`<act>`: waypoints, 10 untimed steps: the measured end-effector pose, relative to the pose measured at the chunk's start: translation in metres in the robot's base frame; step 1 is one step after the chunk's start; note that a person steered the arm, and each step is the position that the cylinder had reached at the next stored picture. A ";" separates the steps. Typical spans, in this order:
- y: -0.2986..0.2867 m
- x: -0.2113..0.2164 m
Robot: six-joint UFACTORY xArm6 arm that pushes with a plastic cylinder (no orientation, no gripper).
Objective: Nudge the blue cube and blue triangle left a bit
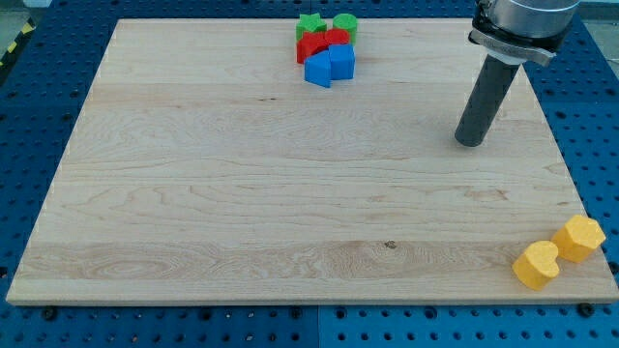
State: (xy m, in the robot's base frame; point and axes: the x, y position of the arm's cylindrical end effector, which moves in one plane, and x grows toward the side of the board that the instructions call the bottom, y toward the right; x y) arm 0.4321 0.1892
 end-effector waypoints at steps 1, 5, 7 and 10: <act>0.000 0.000; 0.087 -0.048; 0.007 -0.113; -0.068 -0.135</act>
State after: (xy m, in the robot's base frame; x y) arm 0.2967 0.1215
